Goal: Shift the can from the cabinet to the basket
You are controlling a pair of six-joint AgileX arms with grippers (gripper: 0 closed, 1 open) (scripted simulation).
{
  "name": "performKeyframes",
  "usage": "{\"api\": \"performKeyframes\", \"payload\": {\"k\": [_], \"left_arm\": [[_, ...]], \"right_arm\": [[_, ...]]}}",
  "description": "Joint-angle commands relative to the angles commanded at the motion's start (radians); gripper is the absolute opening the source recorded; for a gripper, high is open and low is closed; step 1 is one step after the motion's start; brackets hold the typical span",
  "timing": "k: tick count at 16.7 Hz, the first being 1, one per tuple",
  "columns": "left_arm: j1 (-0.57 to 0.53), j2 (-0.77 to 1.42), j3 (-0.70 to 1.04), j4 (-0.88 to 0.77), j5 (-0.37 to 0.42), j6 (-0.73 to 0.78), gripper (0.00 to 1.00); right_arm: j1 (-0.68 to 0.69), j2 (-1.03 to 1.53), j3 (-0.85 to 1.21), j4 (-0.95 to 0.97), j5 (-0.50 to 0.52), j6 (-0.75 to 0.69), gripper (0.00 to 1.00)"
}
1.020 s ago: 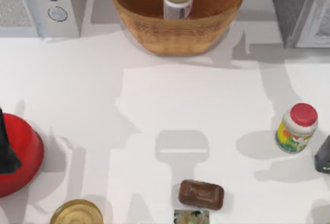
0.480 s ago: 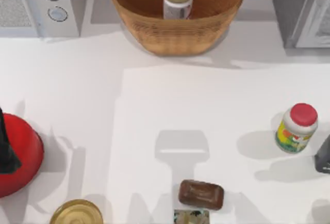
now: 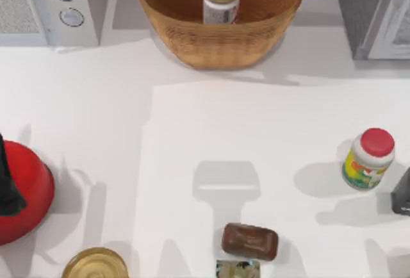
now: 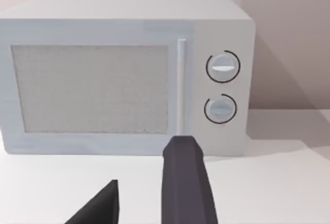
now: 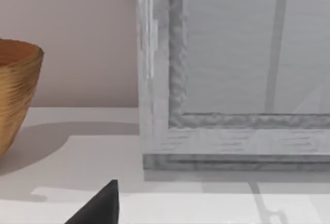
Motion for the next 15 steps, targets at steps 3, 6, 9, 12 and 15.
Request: {"api": "performKeyframes", "payload": {"k": [3,6,9,12,15], "left_arm": [[0.000,0.000,0.000,0.000,0.000,0.000,1.00],[0.000,0.000,0.000,0.000,0.000,0.000,1.00],[0.000,0.000,0.000,0.000,0.000,0.000,1.00],[0.000,0.000,0.000,0.000,0.000,0.000,1.00],[0.000,0.000,0.000,0.000,0.000,0.000,1.00]], "right_arm": [[0.000,0.000,0.000,0.000,0.000,0.000,1.00],[-0.007,0.014,0.011,0.013,-0.010,0.000,1.00],[-0.084,0.102,0.074,0.108,-0.098,0.001,1.00],[-0.214,0.278,0.160,0.290,-0.250,0.000,1.00],[-0.377,0.523,0.242,0.521,-0.430,-0.004,1.00]]}}
